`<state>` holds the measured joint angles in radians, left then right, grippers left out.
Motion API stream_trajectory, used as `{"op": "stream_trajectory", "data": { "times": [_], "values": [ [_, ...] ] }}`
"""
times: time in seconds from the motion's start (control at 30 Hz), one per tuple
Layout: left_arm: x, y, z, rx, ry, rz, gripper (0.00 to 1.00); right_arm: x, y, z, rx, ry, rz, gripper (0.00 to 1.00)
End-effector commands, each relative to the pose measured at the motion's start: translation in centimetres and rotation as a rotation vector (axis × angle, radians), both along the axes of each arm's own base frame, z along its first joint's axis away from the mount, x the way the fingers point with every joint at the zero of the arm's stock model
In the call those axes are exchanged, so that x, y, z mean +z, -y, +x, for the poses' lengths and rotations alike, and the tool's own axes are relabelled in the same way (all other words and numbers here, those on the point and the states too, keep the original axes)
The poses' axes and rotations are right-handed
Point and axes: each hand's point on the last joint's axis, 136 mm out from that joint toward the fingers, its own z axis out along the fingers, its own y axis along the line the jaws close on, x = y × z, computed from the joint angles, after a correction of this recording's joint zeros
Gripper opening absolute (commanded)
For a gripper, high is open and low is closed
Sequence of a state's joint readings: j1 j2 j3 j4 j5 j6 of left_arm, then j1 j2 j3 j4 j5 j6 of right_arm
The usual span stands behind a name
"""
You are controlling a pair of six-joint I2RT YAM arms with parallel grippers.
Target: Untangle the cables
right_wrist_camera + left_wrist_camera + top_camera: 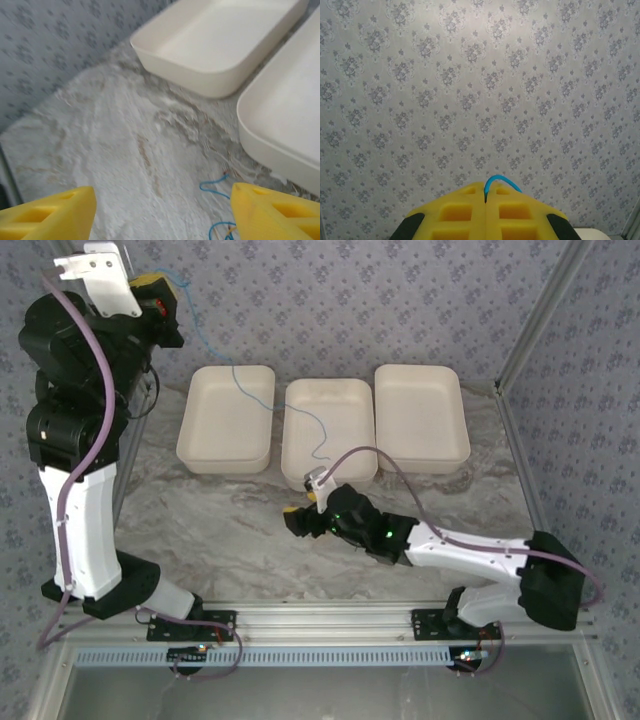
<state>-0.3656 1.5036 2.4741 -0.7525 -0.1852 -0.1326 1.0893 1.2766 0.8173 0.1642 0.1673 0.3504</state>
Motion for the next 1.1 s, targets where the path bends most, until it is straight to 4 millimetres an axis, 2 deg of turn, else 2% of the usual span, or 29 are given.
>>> {"op": "stream_trajectory", "data": {
  "times": [0.0, 0.13, 0.27, 0.43, 0.57, 0.7, 0.87, 0.93, 1.07],
  "values": [
    [0.3, 0.0, 1.2, 0.003, 0.025, -0.017, 0.0, 1.6, 1.3, -1.1, 0.022, 0.02, 0.029, 0.73],
    [1.9, 0.1, 2.1, -0.006, 0.121, -0.064, 0.0, 4.0, 3.1, -1.8, 0.029, 0.049, 0.08, 0.75],
    [2.1, 0.0, 3.9, 0.014, 0.157, -0.089, 0.0, 5.9, 4.7, -1.9, 0.009, 0.071, 0.1, 0.76],
    [1.5, -1.8, 7.2, 0.105, 0.158, -0.104, 0.0, 7.0, 5.3, -2.2, 0.012, 0.072, 0.12, 0.76],
    [1.3, -4.0, 10.5, 0.153, 0.154, -0.166, 0.0, 6.6, 5.1, -2.2, 0.015, 0.061, 0.115, 0.76],
    [-0.7, -7.7, 14.5, 0.201, 0.131, -0.313, 0.0, 5.8, 5.0, -2.2, 0.015, 0.045, 0.102, 0.76],
    [-2.8, -9.8, 20.2, 0.18, 0.105, -0.442, 0.0, 5.2, 5.5, -2.2, 0.003, 0.033, 0.077, 0.75],
    [-3.5, -10.9, 21.6, 0.211, 0.121, -0.465, 0.0, 5.1, 5.8, -2.3, -0.002, 0.03, 0.074, 0.76],
    [-8.3, -14.8, 24.7, 0.34, 0.057, -0.544, 0.0, 5.1, 6.8, -2.7, -0.011, 0.023, 0.087, 0.76]
  ]
}}
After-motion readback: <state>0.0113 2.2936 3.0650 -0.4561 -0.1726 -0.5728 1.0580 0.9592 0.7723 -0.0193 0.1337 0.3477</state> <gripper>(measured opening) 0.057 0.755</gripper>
